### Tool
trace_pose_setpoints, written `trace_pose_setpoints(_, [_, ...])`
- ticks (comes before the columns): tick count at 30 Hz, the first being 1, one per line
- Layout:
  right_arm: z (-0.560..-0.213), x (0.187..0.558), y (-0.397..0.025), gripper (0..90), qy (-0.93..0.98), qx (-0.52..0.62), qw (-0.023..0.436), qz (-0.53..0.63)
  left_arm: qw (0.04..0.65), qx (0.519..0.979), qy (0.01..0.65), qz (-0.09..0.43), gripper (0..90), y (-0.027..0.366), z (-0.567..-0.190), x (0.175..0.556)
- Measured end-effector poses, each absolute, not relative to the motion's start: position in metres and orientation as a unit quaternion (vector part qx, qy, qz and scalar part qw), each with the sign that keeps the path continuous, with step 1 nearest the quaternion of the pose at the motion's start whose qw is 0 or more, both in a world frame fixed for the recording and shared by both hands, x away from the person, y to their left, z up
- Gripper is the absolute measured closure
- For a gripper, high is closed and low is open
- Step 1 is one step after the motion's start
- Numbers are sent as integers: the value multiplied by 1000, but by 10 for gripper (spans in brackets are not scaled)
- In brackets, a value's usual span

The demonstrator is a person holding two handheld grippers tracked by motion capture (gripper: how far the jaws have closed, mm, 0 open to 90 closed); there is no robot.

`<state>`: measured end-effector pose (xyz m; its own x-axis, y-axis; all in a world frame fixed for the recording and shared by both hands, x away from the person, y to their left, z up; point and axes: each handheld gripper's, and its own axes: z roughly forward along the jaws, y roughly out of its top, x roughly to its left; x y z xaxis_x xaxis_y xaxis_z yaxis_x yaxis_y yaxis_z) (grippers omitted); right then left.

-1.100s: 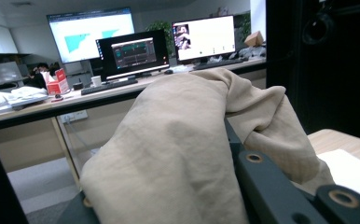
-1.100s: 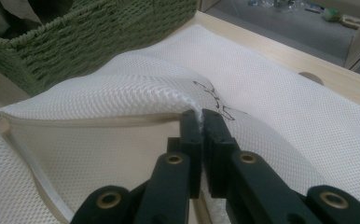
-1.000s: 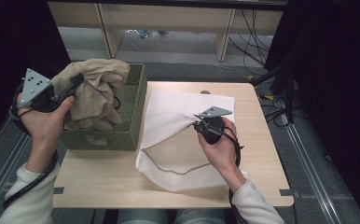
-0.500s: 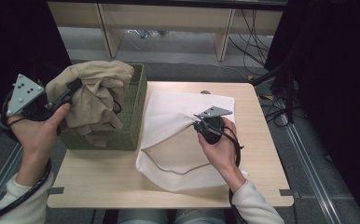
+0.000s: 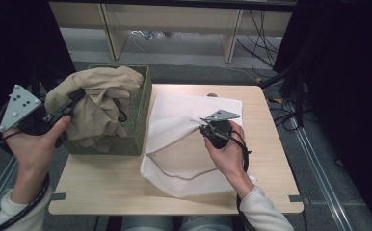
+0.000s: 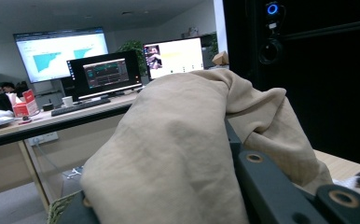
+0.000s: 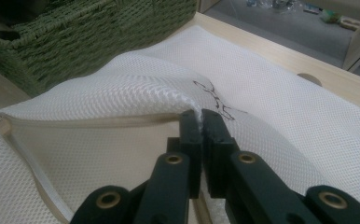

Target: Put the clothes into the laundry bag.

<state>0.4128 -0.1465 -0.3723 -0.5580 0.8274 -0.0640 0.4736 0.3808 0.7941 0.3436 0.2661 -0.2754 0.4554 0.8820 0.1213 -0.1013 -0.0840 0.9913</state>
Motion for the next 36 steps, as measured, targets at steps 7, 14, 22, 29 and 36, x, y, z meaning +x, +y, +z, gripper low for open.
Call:
trace_pose_setpoints(7, [-373, 412, -146, 886, 795, 414, 230, 380, 601, 613, 308, 410, 822, 264, -272, 332])
trace_pose_setpoints(14, [-372, 412, -146, 886, 796, 409, 235, 379, 609, 615, 298, 402, 822, 260, -272, 322])
trace_pose_setpoints(22, [-372, 413, -147, 886, 797, 412, 229, 378, 615, 619, 279, 401, 822, 257, -267, 309])
trace_pose_setpoints(29, [-371, 412, -147, 886, 798, 410, 226, 379, 620, 622, 265, 399, 822, 256, -264, 294])
trace_pose_setpoints(36, [-371, 412, -147, 886, 798, 410, 227, 380, 626, 624, 253, 393, 822, 256, -259, 280])
